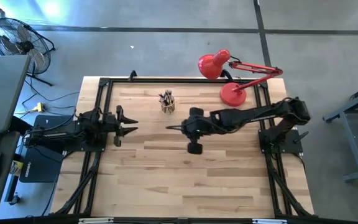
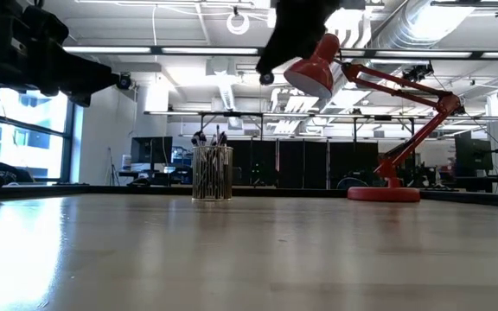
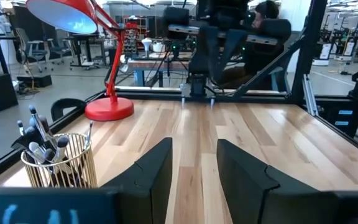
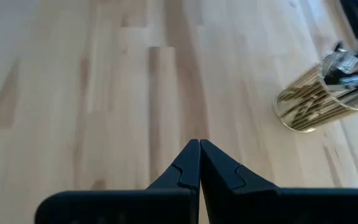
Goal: Put items in baskets/containers
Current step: Return to Home Position
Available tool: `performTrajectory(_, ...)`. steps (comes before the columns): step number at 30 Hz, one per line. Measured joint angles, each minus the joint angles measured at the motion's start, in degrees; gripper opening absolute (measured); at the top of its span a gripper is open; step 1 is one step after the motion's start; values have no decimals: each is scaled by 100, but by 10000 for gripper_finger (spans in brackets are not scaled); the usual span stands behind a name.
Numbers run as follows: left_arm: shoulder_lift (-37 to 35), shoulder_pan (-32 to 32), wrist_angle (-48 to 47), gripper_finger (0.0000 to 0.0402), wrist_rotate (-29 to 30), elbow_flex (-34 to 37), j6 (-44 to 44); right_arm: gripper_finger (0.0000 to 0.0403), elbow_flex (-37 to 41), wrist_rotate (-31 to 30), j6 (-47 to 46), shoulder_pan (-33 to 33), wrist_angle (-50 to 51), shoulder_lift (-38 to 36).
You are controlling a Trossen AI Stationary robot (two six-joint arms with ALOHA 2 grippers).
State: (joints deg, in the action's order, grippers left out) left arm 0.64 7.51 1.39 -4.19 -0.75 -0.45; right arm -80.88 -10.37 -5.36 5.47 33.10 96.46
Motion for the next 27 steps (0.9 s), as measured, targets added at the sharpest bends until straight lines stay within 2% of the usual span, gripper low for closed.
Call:
performTrajectory(3, 0, 0, 0, 124, -1, 2, 0, 0, 665, 100, 161, 125, -586, -425)
performTrajectory(11, 0, 0, -2, 124, 9, 7, 0, 0, 3960, 744, 143, 243, -3359, -2580)
performTrajectory(13, 0, 0, -4, 124, 10, 7, 0, 0, 4674, 953, 135, 243, -3553, -3215)
performTrajectory(15, 0, 0, -4, 124, 9, 7, 0, 0, 5324, 1006, 0, 237, -3556, -3828)
performTrajectory(18, 0, 0, -6, 124, 11, 7, 0, 0, 6281, 1006, -302, 237, -4086, -4742)
performTrajectory(24, 0, 0, -7, 124, 11, 7, 0, 0, 7691, 1001, -707, 207, -5290, -6357)
performTrajectory(27, 0, 0, -8, 124, 11, 7, 0, 0, 8029, 991, -709, 162, -5339, -6999)
